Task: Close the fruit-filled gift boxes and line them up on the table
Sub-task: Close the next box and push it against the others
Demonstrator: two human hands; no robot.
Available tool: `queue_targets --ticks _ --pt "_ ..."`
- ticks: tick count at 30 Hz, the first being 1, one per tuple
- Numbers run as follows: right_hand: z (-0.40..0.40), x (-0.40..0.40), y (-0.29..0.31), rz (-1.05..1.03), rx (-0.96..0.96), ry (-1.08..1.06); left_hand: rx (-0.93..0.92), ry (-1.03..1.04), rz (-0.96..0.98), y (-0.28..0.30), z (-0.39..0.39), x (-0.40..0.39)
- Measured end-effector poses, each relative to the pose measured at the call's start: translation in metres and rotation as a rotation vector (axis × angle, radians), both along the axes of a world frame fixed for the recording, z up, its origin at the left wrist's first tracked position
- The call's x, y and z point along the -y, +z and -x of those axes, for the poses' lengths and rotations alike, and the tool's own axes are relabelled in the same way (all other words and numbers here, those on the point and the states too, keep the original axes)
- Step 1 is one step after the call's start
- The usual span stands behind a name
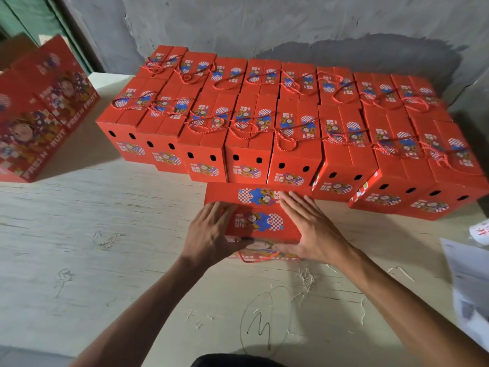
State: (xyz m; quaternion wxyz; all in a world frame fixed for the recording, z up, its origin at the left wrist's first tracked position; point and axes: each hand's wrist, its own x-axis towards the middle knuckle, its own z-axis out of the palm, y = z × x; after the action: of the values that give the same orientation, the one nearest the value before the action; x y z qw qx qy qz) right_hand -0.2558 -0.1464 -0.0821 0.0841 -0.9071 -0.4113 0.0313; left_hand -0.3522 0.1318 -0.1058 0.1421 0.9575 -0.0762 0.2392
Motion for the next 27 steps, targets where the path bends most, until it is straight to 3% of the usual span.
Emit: queue_targets --ticks 6,15,20,24,27 --pt "0.006 -0.007 -0.008 -0.136 0.067 -0.076 -0.062 0.024 -0.034 -0.002 0.003 0.004" --pt "0.007 -0.007 -0.01 -0.137 0.098 -0.1 -0.171 0.027 -0.049 0.004 -0.002 0.006" --pt "0.0 -0.01 0.001 -0.261 -0.123 -0.239 -0.211 -0.041 0.072 0.007 -0.007 -0.004" --pt "-0.029 -0.018 0.016 -0.051 -0.092 -0.365 -0.314 -0.134 0.157 0.02 -0.007 -0.015" --pt "-0.035 -0.027 0.018 -0.02 -0.1 -0.433 -0.289 0.066 0.148 0.019 0.011 -0.004"
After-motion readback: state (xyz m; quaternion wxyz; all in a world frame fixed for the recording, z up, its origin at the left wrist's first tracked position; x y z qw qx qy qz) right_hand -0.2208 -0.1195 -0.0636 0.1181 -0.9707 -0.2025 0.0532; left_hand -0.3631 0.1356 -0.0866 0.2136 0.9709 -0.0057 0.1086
